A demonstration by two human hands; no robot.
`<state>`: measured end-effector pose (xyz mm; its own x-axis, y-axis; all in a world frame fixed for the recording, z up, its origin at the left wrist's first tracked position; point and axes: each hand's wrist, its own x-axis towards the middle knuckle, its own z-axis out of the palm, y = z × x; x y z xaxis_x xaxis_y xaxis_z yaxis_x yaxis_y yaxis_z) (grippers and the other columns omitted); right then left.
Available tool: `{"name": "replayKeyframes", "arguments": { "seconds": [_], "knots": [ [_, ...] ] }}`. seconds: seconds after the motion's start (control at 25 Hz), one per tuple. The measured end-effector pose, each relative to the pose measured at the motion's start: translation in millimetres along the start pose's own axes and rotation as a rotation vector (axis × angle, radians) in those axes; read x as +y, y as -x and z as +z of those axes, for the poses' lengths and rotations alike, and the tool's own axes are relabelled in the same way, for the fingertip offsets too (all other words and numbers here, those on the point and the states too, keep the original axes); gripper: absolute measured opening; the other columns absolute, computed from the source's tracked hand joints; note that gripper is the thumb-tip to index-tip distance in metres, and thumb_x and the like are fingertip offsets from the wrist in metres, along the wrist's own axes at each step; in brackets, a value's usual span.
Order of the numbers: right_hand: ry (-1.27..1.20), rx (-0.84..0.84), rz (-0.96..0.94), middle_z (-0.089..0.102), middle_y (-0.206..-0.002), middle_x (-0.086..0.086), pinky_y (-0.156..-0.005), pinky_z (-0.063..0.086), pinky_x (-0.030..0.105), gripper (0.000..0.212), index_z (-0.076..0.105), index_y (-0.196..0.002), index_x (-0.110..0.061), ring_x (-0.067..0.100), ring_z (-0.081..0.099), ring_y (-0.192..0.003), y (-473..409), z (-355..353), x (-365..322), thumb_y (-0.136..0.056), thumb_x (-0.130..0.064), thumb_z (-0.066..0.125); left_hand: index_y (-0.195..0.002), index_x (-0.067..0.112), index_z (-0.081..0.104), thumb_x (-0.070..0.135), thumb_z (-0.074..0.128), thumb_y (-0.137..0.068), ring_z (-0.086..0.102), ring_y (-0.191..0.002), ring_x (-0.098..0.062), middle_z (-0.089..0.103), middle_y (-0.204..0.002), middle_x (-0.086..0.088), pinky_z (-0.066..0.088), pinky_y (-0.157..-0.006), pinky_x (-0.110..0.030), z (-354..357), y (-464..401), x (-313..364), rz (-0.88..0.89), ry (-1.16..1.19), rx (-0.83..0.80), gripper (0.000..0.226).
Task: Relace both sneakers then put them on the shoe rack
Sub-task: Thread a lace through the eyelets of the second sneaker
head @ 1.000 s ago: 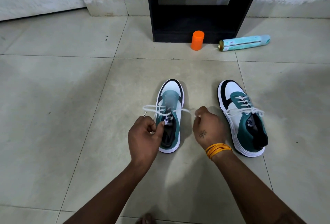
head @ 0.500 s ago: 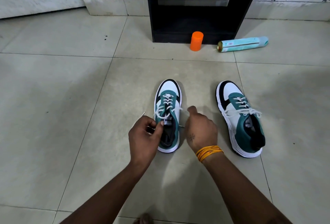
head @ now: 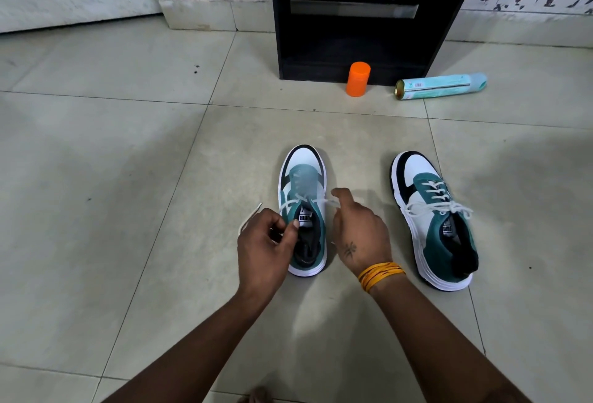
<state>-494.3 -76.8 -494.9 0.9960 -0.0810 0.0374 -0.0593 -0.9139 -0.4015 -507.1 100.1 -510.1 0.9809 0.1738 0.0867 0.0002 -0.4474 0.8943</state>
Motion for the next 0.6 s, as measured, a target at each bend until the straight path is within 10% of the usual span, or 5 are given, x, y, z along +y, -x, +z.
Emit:
{"name": "replayKeyframes", "arguments": {
  "seconds": [0.36, 0.6],
  "knots": [
    [-0.038, 0.061, -0.006, 0.072, -0.087, 0.008, -0.061, 0.042, 0.038, 0.019, 0.056, -0.113, -0.02, 0.042, 0.065, -0.08, -2, 8, -3, -0.105, -0.029, 0.041, -0.072, 0.022, 0.055, 0.026, 0.079, -0.091, 0.058, -0.063, -0.011, 0.06, -0.068, 0.006, 0.05, -0.061, -0.034, 1, -2, 3, -0.024, -0.002, -0.024, 0.031],
    [-0.064, 0.11, -0.058, 0.071, -0.09, 0.003, -0.063, 0.051, 0.038, 0.021, 0.058, -0.112, -0.024, 0.035, 0.066, -0.079, -1, 8, -10, -0.107, -0.035, 0.041, -0.109, 0.023, 0.07, 0.019, 0.068, -0.098, 0.065, -0.09, -0.01, 0.065, -0.104, 0.008, 0.055, -0.075, -0.034, -3, -24, 6, 0.148, -0.148, -0.028, 0.012]
  ]
}}
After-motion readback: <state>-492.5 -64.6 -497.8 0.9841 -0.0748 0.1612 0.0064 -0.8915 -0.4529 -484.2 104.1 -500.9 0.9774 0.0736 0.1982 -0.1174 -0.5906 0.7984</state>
